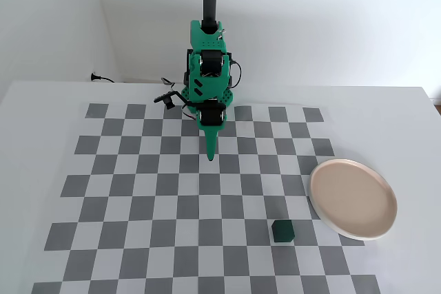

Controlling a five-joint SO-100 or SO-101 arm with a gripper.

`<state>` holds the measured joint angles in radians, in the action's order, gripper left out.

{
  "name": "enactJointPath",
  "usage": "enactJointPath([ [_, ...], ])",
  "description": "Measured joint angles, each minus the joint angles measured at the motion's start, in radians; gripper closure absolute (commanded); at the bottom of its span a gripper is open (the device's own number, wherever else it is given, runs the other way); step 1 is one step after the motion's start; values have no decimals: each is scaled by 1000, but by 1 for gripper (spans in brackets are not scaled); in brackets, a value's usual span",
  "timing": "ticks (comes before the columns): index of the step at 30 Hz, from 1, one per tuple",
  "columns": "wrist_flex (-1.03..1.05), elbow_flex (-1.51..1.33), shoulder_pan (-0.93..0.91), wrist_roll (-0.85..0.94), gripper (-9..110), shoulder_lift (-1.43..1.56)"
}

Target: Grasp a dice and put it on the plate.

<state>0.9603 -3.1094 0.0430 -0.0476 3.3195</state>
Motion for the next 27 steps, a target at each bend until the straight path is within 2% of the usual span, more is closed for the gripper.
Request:
enactJointPath([
  [6, -18, 0, 0, 9, 106, 0],
  [10, -58, 0, 28, 133, 106, 0],
  [16, -60, 0, 54, 502, 106, 0],
  [27, -46, 0, 63, 928, 106, 0],
])
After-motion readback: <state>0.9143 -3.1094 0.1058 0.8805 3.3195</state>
